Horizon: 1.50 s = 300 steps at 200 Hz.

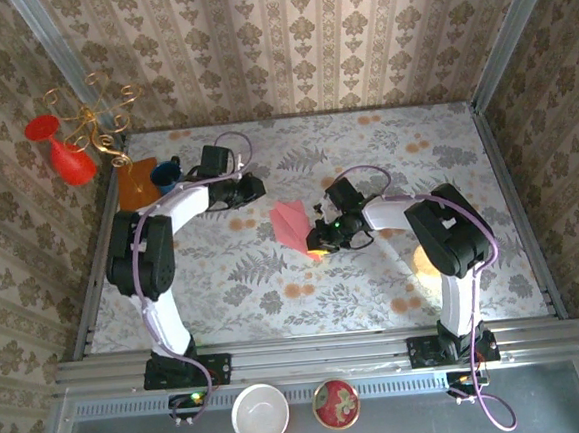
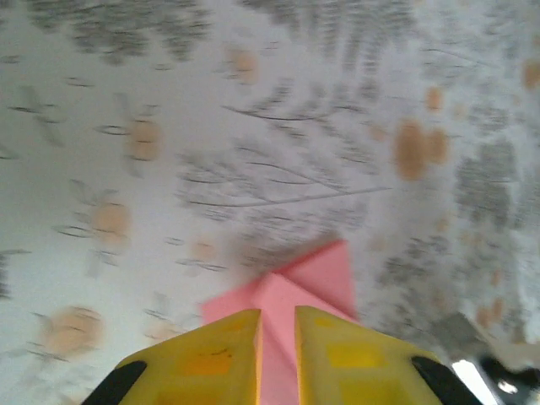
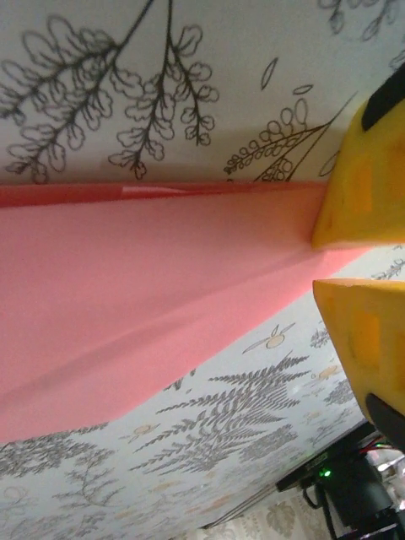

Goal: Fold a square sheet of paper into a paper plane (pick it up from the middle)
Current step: Fourth fold the wing at the center of the table, then pick up the paper from the center of the table.

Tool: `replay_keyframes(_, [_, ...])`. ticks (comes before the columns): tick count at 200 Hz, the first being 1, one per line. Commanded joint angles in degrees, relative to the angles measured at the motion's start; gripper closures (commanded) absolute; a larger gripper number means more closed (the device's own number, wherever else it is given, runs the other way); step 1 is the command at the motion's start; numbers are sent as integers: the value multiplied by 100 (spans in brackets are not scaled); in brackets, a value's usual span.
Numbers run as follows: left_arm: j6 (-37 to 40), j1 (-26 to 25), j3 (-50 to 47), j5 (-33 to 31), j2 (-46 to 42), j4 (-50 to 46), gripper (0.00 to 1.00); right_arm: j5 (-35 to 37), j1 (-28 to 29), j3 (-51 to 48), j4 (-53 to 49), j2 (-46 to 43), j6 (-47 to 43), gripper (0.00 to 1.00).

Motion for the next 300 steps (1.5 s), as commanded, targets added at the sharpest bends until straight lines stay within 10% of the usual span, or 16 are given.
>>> replay_keyframes(1, [-414,-345,-453,-210,-327,356,75,179,-59,29,7,-564,219,72])
replay_keyframes(61, [-1512,-1007,-1672,-447,-660,1772,54,1218,-240,-466,749,-1229,310,58])
replay_keyframes(186, [-2669,-1174,-2405,-392,-354,3153,45,-181,-467,182,1211,163,-415,63])
replay_keyframes(300, [-2620,-980,-2775,-438,-899,3370,45,-557,-466,563,1393,252,-499,96])
